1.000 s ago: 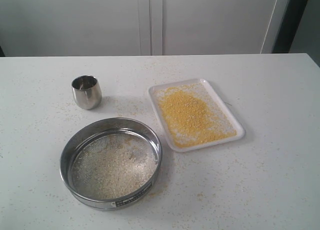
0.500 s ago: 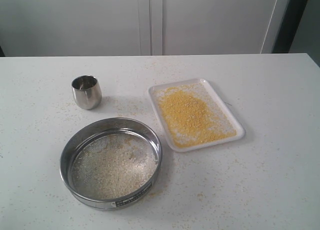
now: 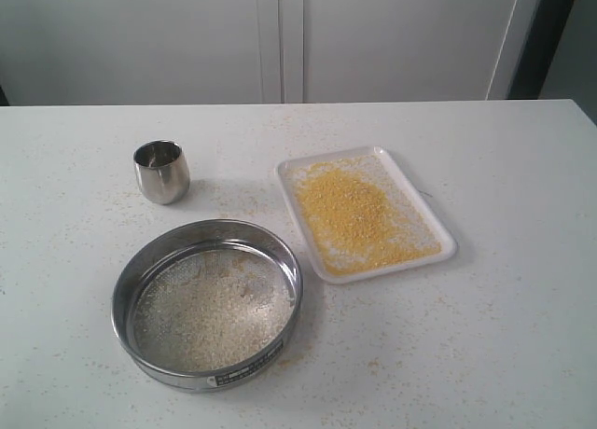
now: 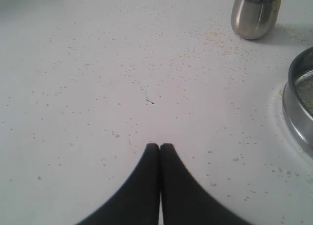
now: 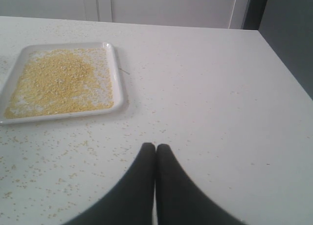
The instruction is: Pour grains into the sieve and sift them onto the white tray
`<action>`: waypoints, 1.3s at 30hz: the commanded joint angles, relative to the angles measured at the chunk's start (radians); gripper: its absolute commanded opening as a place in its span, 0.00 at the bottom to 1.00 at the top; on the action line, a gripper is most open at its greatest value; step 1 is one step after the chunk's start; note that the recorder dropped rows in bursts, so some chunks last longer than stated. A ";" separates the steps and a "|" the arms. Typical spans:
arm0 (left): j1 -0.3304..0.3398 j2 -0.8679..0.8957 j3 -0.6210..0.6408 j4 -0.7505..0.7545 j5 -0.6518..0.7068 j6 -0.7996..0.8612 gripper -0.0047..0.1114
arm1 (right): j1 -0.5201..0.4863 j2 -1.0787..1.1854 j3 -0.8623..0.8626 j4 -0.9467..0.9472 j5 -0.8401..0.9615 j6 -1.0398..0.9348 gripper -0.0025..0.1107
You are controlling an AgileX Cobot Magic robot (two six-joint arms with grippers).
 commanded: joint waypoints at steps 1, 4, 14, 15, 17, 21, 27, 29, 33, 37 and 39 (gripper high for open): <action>0.003 -0.005 0.005 -0.009 0.000 0.002 0.04 | -0.004 -0.006 0.005 0.000 -0.015 -0.008 0.02; 0.003 -0.005 0.005 -0.009 0.000 0.002 0.04 | -0.004 -0.006 0.005 0.000 -0.015 -0.008 0.02; 0.003 -0.005 0.005 -0.009 -0.002 0.000 0.04 | -0.004 -0.006 0.005 0.000 -0.015 0.014 0.02; 0.003 -0.005 0.005 -0.009 -0.002 0.000 0.04 | -0.004 -0.006 0.005 0.000 -0.015 0.014 0.02; 0.003 -0.005 0.005 -0.009 -0.002 0.000 0.04 | -0.004 -0.006 0.005 0.000 -0.015 0.014 0.02; 0.003 -0.005 0.005 -0.009 -0.002 0.000 0.04 | -0.004 -0.006 0.005 0.000 -0.015 0.014 0.02; 0.003 -0.005 0.005 -0.009 -0.002 0.000 0.04 | -0.004 -0.006 0.005 0.000 -0.015 0.014 0.02; 0.003 -0.005 0.005 -0.009 -0.002 0.000 0.04 | -0.004 -0.006 0.005 0.000 -0.015 0.014 0.02; 0.003 -0.005 0.005 -0.009 -0.002 0.000 0.04 | -0.004 -0.006 0.005 0.000 -0.015 0.014 0.02; 0.003 -0.005 0.005 -0.009 -0.002 0.000 0.04 | -0.004 -0.006 0.005 0.000 -0.015 0.014 0.02; 0.003 -0.005 0.005 -0.009 -0.002 0.000 0.04 | -0.004 -0.006 0.005 0.000 -0.015 0.014 0.02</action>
